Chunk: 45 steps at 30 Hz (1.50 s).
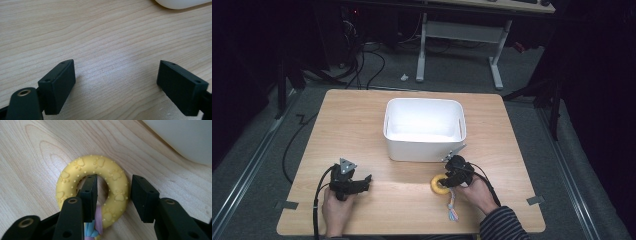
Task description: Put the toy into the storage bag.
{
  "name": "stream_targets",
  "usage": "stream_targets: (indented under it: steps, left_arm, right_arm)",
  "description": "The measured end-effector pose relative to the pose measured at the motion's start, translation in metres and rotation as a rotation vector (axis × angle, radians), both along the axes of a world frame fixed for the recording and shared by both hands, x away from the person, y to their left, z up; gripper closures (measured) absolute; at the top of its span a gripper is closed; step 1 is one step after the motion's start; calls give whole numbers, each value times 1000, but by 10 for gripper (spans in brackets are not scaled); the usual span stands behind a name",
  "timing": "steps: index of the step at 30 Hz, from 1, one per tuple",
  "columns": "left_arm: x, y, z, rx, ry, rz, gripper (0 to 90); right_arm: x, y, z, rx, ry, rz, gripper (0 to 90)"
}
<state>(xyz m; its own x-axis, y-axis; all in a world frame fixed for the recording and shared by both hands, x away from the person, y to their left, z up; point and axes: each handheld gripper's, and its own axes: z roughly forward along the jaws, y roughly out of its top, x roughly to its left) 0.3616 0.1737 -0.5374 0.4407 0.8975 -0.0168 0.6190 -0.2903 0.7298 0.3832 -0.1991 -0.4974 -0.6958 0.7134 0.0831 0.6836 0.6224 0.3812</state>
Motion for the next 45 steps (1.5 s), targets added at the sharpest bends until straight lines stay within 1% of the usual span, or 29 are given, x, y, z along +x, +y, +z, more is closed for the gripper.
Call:
stream_targets:
  steps: [1, 2, 3, 4, 7, 12, 19, 21, 25, 27, 29, 31, 32, 34, 35, 37, 40, 42, 44, 45]
  left_arm:
    - [0, 0, 0, 1, 0, -1, 155]
    - [-1, 0, 0, 2, 0, -2, 155]
    - [-1, 0, 0, 1, 0, -3, 155]
    - [-1, 0, 0, 0, 0, -3, 156]
    - [-1, 1, 0, 1, 0, -3, 156]
    - [-1, 1, 0, 1, 0, -3, 156]
    - [-1, 1, 0, -1, 0, -3, 156]
    - [-1, 1, 0, -1, 0, -3, 156]
    - [-1, 1, 0, -1, 0, -2, 157]
    - [-1, 1, 0, -1, 0, -2, 157]
    - [-1, 1, 0, -1, 0, -2, 157]
    - [-1, 1, 0, -1, 0, -3, 156]
    - [-1, 1, 0, -1, 1, -3, 156]
    - [-1, 1, 0, -1, 0, -3, 156]
    - [-1, 1, 0, -1, 0, -3, 156]
    - [-1, 1, 0, -1, 1, -3, 156]
    - [-1, 1, 0, -1, 0, -2, 156]
    - [-1, 1, 0, -1, 1, 0, 157]
    - [-1, 1, 0, -1, 1, 0, 157]
    - [-1, 1, 0, 0, 1, 0, 157]
  right_arm:
    - [-1, 1, 0, -11, -3, 0, 614]
    - [-2, 3, 0, -26, -24, 12, 622]
    - [-5, 4, 0, -36, -37, 7, 632]
    - [-8, 6, -1, -52, -68, 7, 648]
    - [-9, 5, -2, -46, -84, 1, 654]
    - [-9, 2, -1, -29, -71, -15, 667]
    - [-12, 2, 0, -23, -78, -2, 672]
    - [-11, 1, 1, -14, -73, -5, 674]
    - [-12, -2, 5, 2, -79, 3, 676]
    - [-10, -5, 7, 5, -79, 6, 675]
    - [-9, -7, 9, 21, -71, 0, 675]
    - [-8, -10, 12, 52, -63, -8, 676]
    - [-8, -11, 14, 69, -67, -11, 676]
    - [-10, -11, 16, 67, -80, -7, 677]
    - [-11, -11, 17, 67, -78, -9, 676]
    - [-12, -13, 18, 66, -83, 6, 677]
    - [-14, -19, 20, 63, -86, -4, 678]
    - [-12, -22, 21, 70, -85, -2, 678]
    - [-10, -24, 24, 60, -91, -11, 679]
    - [-11, -25, 25, 65, -96, -10, 679]
